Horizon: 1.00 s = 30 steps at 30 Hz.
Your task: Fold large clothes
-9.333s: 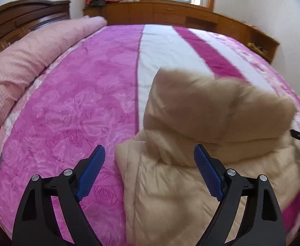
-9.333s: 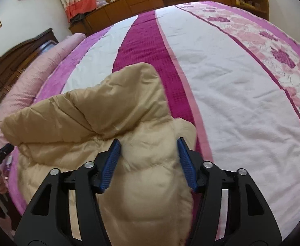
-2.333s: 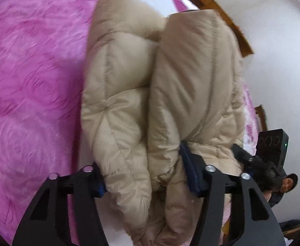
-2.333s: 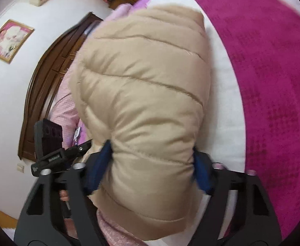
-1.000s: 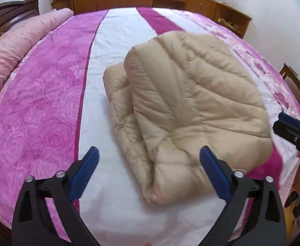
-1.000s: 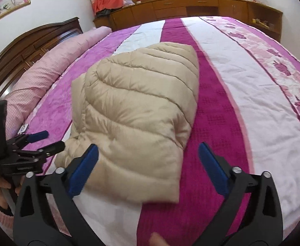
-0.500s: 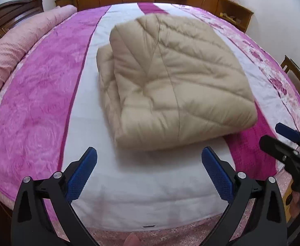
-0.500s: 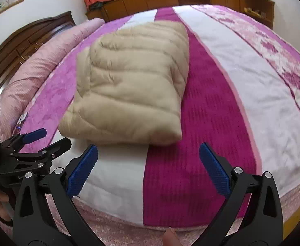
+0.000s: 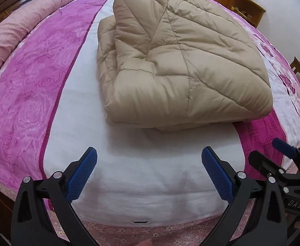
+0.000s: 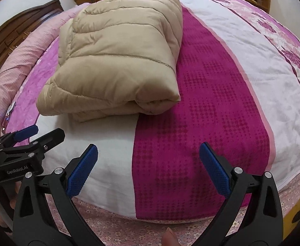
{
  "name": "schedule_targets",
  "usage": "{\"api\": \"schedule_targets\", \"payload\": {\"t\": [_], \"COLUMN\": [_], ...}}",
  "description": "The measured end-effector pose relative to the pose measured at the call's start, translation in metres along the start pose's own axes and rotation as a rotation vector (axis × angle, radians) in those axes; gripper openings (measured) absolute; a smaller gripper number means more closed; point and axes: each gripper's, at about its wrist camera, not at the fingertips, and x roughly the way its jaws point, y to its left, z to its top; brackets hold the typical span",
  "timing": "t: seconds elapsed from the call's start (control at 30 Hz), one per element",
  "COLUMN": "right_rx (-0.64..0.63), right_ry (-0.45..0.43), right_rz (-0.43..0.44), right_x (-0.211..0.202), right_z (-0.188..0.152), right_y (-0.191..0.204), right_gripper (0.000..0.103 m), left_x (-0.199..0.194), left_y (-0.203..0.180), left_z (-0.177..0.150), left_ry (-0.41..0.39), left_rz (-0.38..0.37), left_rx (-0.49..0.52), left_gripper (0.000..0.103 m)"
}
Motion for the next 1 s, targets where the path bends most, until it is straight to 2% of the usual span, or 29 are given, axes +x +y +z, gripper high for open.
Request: {"api": "schedule_targets", "payload": {"t": [0.2,1.0], "right_rx": [0.020,0.019], "right_ry": [0.016,0.028], "right_rz": [0.003,0.010], "right_x": [0.0020,0.0035], "right_z": [0.0014,0.0030], "right_y": [-0.0017,0.0035], "right_gripper": [0.098,0.098], "left_x": [0.0026,0.0060], "left_y": [0.0021,-0.0015], "left_z": [-0.0014,-0.0030], "left_ry": [0.017,0.030], "left_rz": [-0.006,0.026], "left_rx": [-0.024,0.003], "left_gripper": [0.097,0.097]}}
